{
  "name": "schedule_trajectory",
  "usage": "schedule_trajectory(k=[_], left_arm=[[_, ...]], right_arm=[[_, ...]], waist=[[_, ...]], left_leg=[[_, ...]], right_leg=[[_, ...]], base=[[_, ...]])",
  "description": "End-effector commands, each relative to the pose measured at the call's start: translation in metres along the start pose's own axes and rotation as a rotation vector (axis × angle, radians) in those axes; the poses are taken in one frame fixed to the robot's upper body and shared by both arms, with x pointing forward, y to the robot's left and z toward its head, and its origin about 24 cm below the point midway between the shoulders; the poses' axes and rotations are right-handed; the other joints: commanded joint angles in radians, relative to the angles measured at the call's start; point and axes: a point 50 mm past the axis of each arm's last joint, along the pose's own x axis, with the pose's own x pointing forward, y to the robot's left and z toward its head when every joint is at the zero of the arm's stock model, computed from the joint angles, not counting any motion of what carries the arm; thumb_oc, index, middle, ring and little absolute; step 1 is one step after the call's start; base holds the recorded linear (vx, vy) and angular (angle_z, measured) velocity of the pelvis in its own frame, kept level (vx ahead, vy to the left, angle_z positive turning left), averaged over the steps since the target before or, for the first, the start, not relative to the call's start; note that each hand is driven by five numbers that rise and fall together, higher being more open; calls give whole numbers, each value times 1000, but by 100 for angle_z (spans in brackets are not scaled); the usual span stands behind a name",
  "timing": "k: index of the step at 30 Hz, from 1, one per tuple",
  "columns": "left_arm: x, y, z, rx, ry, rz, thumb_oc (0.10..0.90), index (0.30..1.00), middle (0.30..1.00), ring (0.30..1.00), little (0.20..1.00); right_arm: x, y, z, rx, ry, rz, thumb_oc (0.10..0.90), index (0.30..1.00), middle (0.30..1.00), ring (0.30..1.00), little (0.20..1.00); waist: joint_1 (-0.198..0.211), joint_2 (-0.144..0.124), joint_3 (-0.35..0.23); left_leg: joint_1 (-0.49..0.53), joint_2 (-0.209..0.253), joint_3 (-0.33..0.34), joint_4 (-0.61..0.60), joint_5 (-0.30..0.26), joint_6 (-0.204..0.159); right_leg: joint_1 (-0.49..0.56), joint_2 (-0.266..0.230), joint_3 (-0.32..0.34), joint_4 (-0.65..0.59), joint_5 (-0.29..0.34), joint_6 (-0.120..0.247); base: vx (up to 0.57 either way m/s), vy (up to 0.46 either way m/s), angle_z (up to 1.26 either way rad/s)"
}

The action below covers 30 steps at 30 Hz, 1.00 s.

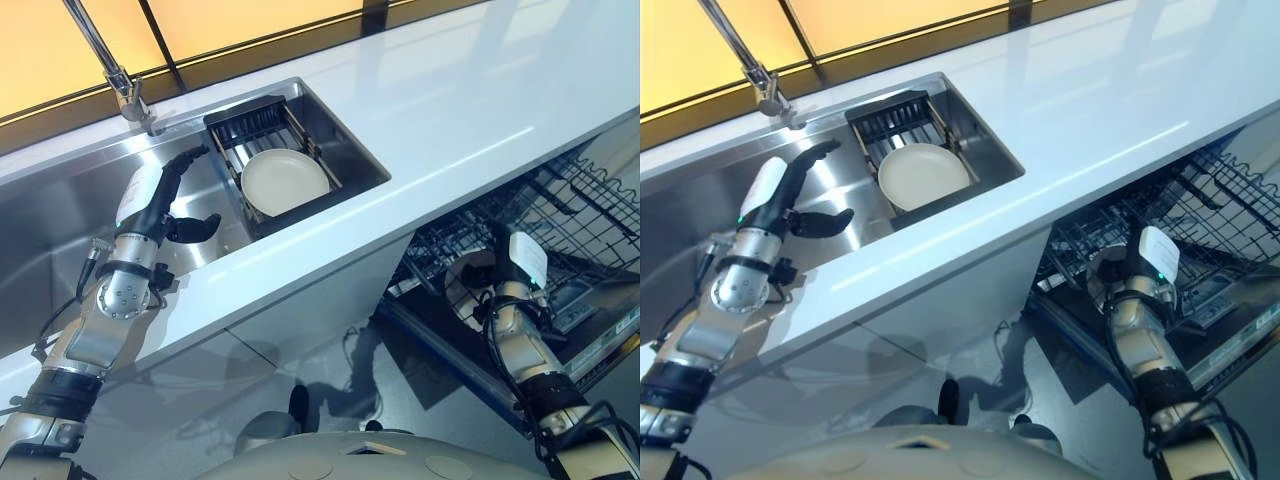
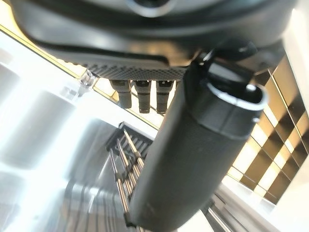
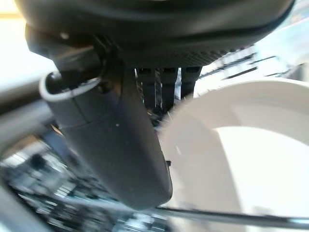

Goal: Pick up plates and place into dishwasher.

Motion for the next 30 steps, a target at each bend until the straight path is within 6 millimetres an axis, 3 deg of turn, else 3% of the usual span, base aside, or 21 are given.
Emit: schedule_trajectory(k=[1, 5, 14, 19, 24, 30], left_arm=[[12, 36, 30, 23, -175, 188, 800, 900, 900, 900, 900], [11, 43, 28, 30, -164, 199, 800, 900, 900, 900, 900], [11, 50, 30, 36, -168, 220, 800, 900, 900, 900, 900], [17, 48, 36, 47, -183, 214, 800, 900, 900, 900, 900], [28, 49, 49, 129, -246, 197, 800, 900, 900, 900, 900], [38, 63, 66, 252, -332, 199, 800, 900, 900, 900, 900]], right_arm=[[22, -67, 35, 99, -190, -313, 800, 900, 900, 900, 900], [22, -95, 39, 152, -227, -383, 800, 900, 900, 900, 900], [13, -124, 49, 233, -323, -510, 800, 900, 900, 900, 900], [-2, -148, 84, 337, -554, -633, 800, 900, 900, 900, 900], [-7, -137, 110, 448, -680, -438, 800, 900, 900, 900, 900], [-10, -115, 117, 441, -706, -213, 800, 900, 900, 900, 900]], waist=[[-9, 9, -41], [-22, 2, -45], [-38, -8, -55], [-39, -8, -62], [-42, -9, -72], [-52, -2, -85]], left_leg=[[70, -33, 14, 3, -114, 36], [74, -29, 27, 4, -117, 34], [82, -25, 49, 5, -119, 33], [80, -26, 50, 5, -121, 34], [76, -29, 52, 3, -120, 29], [68, -31, 58, 2, -116, 23]], right_leg=[[-109, 47, 35, 83, 61, 8], [-109, 49, 40, 87, 59, 11], [-101, 53, 52, 78, 64, 12], [-105, 55, 56, 79, 64, 14], [-110, 50, 52, 79, 66, 20], [-114, 45, 47, 72, 70, 25]], base=[[-11, 1, -4], [-17, -5, -8], [-21, -4, -6], [-30, 9, -8], [-38, 18, -1], [-11, 18, 0]])
